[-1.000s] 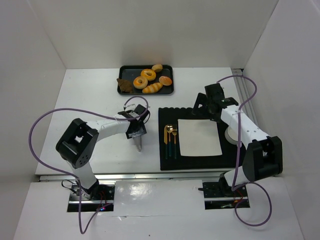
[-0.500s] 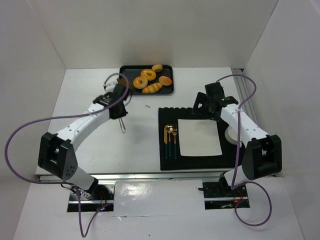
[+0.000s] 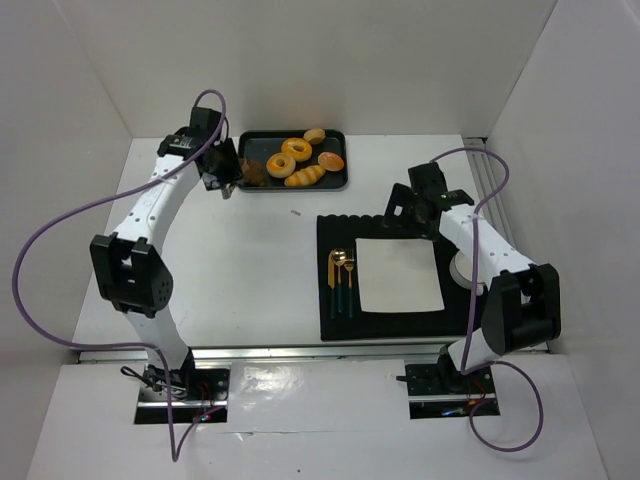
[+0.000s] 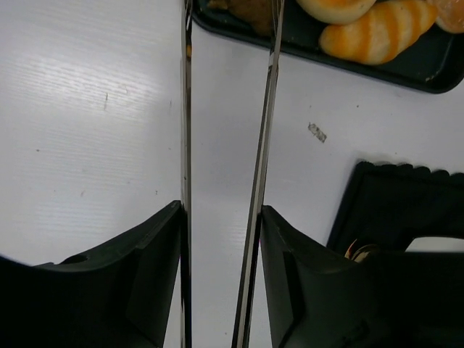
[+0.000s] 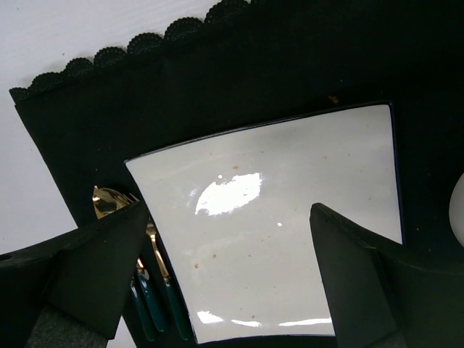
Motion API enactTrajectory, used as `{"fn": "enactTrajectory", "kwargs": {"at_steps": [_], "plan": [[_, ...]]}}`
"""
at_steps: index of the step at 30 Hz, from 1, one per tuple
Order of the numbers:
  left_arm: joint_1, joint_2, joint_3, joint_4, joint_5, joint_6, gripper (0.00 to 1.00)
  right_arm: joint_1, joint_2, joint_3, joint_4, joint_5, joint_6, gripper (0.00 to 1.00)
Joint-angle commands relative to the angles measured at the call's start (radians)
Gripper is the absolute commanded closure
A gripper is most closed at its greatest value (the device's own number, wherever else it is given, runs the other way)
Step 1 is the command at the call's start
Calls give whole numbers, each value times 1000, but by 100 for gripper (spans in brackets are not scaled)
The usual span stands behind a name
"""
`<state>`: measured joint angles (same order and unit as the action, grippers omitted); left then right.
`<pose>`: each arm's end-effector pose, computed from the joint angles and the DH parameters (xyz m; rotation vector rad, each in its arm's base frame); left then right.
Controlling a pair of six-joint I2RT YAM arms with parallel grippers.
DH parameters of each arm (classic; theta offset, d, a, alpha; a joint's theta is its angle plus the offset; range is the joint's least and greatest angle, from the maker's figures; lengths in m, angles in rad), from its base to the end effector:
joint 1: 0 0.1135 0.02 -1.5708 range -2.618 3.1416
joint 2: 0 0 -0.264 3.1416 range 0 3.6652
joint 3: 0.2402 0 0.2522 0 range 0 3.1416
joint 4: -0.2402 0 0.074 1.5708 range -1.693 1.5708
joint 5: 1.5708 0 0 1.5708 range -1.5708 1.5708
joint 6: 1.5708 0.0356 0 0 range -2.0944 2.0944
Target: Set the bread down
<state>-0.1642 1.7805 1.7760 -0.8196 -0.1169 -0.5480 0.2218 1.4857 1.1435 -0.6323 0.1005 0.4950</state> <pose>0.3898 -0.0604 0.3504 -0.5109 2.3415 -0.1958 0.3031 0.0647 0.2603 0.3855 2.5158 0.1545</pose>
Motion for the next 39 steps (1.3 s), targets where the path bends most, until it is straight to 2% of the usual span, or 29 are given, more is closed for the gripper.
{"fn": "enactTrajectory", "kwargs": {"at_steps": [1,4,12,18,39], "plan": [[17,32,60,-38,91,14,43,-7,13,47,8,7,-16,0],[28,43,60,-26,101,5,39,-7,13,47,19,16,-16,0],[69,82,48,33,178,-24,38,-7,54,65,19,7,-36,0],[69,132,94,42,198,-24,32,-7,73,75,19,-2,-36,0],[78,244,143,71,209,-15,33,-16,73,39,19,7,-36,0]]}}
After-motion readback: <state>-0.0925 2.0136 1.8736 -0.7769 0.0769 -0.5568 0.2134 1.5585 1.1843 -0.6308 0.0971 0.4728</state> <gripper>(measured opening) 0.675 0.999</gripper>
